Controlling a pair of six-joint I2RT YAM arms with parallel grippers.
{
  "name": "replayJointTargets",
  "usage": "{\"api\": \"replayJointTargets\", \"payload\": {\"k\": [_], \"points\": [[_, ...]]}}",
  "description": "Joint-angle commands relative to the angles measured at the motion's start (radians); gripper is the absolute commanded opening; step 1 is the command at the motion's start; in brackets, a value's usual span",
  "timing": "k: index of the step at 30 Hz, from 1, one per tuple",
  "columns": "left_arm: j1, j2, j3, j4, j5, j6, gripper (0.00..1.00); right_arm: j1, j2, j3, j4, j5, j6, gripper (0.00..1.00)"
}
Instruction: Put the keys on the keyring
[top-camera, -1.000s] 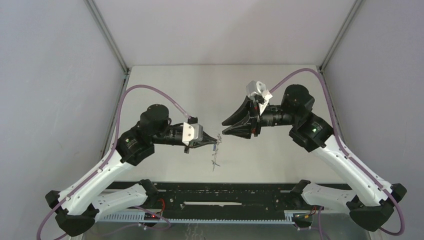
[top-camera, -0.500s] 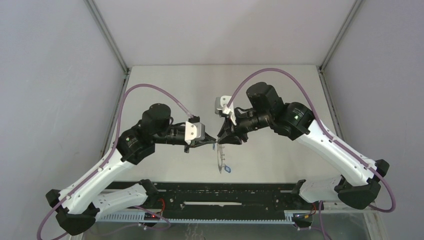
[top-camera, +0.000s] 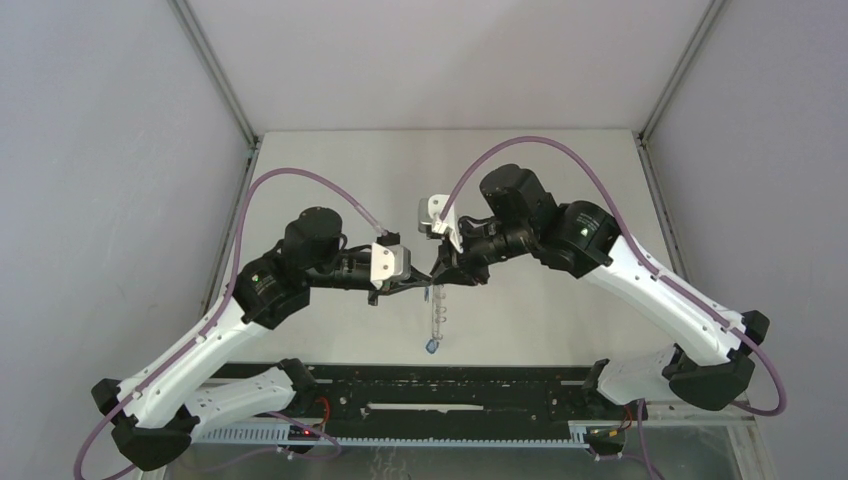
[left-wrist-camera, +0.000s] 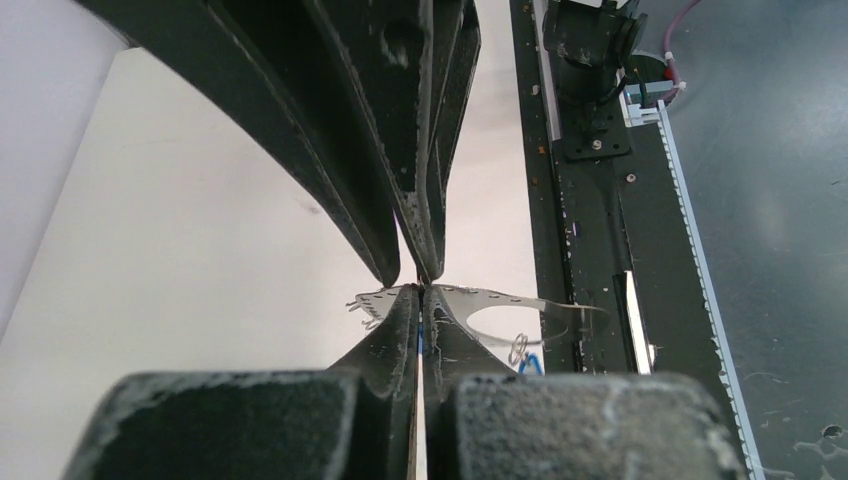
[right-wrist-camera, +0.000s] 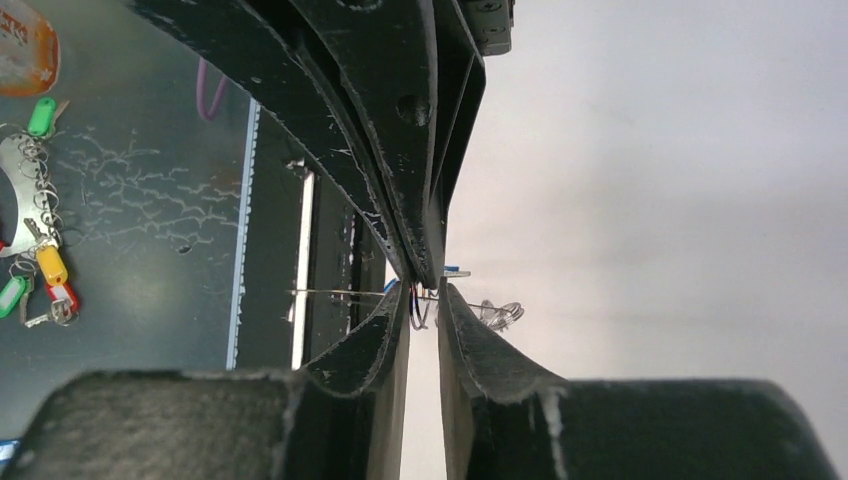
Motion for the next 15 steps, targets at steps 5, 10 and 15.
{"api": "replayJointTargets", "payload": {"k": [5,10,15], "points": [[0.002,-0.018,0.051,0.044,0.005,0.014,0.0,0.015,0.03,0.056,-0.046,0.033,-0.021,0.21],[0.001,-0.021,0.047,0.048,0.01,0.018,0.0,0.016,0.048,0.081,-0.049,0.055,-0.009,0.0],[0.001,-0.031,0.042,0.051,-0.004,0.031,0.22,-0.001,-0.008,-0.015,0.084,0.063,0.057,0.0]]}}
